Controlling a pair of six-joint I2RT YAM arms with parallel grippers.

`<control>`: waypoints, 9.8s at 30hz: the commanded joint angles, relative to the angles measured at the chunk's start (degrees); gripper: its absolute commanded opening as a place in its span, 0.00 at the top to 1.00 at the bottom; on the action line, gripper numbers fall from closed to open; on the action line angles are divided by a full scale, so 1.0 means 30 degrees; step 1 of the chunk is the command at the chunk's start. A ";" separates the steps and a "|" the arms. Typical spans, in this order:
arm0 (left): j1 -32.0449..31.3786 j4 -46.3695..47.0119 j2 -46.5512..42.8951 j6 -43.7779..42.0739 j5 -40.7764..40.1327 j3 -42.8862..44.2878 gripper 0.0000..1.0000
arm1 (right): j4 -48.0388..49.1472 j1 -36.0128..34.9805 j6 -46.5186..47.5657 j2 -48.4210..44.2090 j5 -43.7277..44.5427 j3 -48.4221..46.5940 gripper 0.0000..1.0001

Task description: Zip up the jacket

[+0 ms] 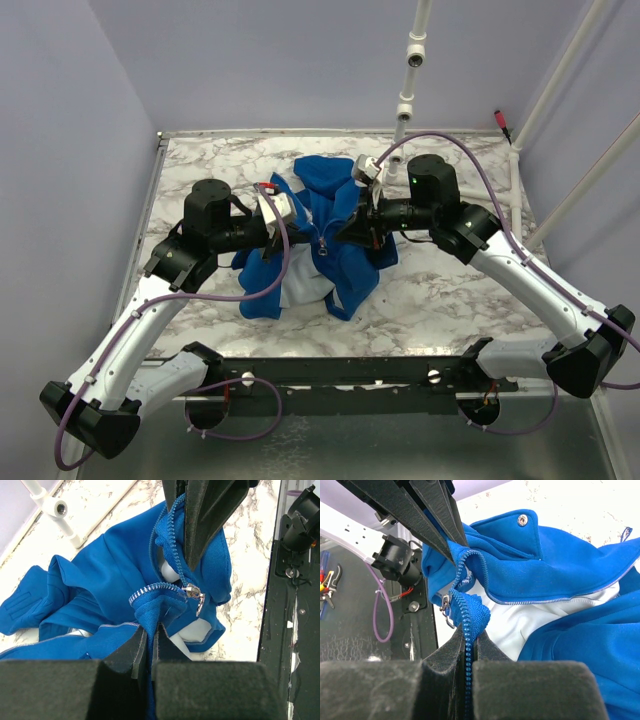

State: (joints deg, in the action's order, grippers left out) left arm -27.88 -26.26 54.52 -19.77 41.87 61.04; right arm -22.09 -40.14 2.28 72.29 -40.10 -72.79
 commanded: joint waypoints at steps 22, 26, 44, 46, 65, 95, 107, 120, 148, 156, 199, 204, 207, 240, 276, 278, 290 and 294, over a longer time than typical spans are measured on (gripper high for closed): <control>-0.0066 -0.0104 -0.0256 -0.0380 0.0428 0.0031 1.00 | 0.4991 -0.0180 -0.3251 -0.1259 0.0944 0.2461 0.99; -0.0058 -0.0114 -0.0193 -0.0383 0.0429 0.0045 1.00 | 0.5858 -0.0170 -0.4053 -0.1738 0.0860 0.2742 0.99; -0.0082 -0.0105 -0.0091 -0.0385 0.0400 0.0221 1.00 | 0.1665 -0.0173 -0.1651 -0.1549 0.1243 0.2540 0.99; -0.0089 -0.0094 -0.0072 -0.0384 0.0399 0.0221 1.00 | 0.1650 -0.0209 -0.1640 -0.1363 0.1151 0.2407 0.99; -0.0090 -0.0108 -0.0156 -0.0502 0.0309 -0.0014 1.00 | 0.2788 -0.0452 -0.2237 -0.1266 0.0563 0.1895 0.99; -0.0061 -0.0710 -0.0229 -0.2971 -0.3349 -0.3102 0.12 | 0.0671 -0.0449 -0.0945 -0.1623 0.2420 0.1953 0.99; -0.0111 0.4352 0.2824 0.5172 0.3801 0.0147 0.18 | 0.0457 -0.0455 -0.0229 -0.1120 0.2204 0.1359 0.99; -0.0606 0.6379 0.3847 0.8095 0.6383 0.0220 0.40 | 0.0807 -0.0448 -0.0150 -0.0756 0.2386 0.1011 0.99; -0.0423 0.6661 0.3257 0.8561 0.4969 0.1466 1.00 | 0.1475 -0.0392 -0.0374 -0.1938 0.1419 0.2589 0.72; -0.0410 0.7940 0.3202 1.0461 0.5596 0.1488 1.00 | 0.6970 -0.0010 0.0277 -0.3005 0.0906 0.4198 0.13; -0.0237 1.1430 0.2597 1.5034 0.5510 0.2007 0.41 | 1.8426 0.2716 -0.6979 -0.0272 -0.8386 0.6503 0.99; -0.0230 1.1070 0.2439 1.4044 0.5715 0.1303 0.47 | 1.7977 0.2724 -0.6952 -0.0476 -0.8025 0.6393 0.99; -0.0254 0.9674 0.2385 1.1910 0.5325 0.0911 0.49 | 1.8087 0.2717 -0.7217 -0.0497 -0.8065 0.6433 0.99; -0.8470 0.0943 0.7889 -1.6643 -0.1487 -0.7868 0.23 | 1.3154 0.4808 -0.5145 -0.1980 -0.1414 1.1759 0.99; -0.7444 0.9434 0.1834 -1.0357 -1.1609 -0.7436 1.00 | 1.1893 0.5946 -0.4300 -0.1047 -0.3530 0.8887 0.99; -0.7061 1.1743 0.1139 -0.9719 -1.3567 -0.7561 1.00 | 1.1929 0.5947 -0.4250 -0.0941 -0.3871 0.8447 0.99; -0.6459 1.6334 -0.2616 -1.1608 -1.2888 -0.7837 0.93 | 1.1805 0.4887 -0.4299 0.0919 -0.5590 0.5764 0.99; -0.6454 1.3450 -0.2532 -0.9378 -1.1248 -0.8429 0.78 | 1.1180 0.4905 -0.3893 0.1001 -0.4916 0.5802 0.99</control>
State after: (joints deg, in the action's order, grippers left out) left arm -47.29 18.06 46.87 -52.29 2.63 37.50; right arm 12.86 -25.23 -10.50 74.87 -54.17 -53.95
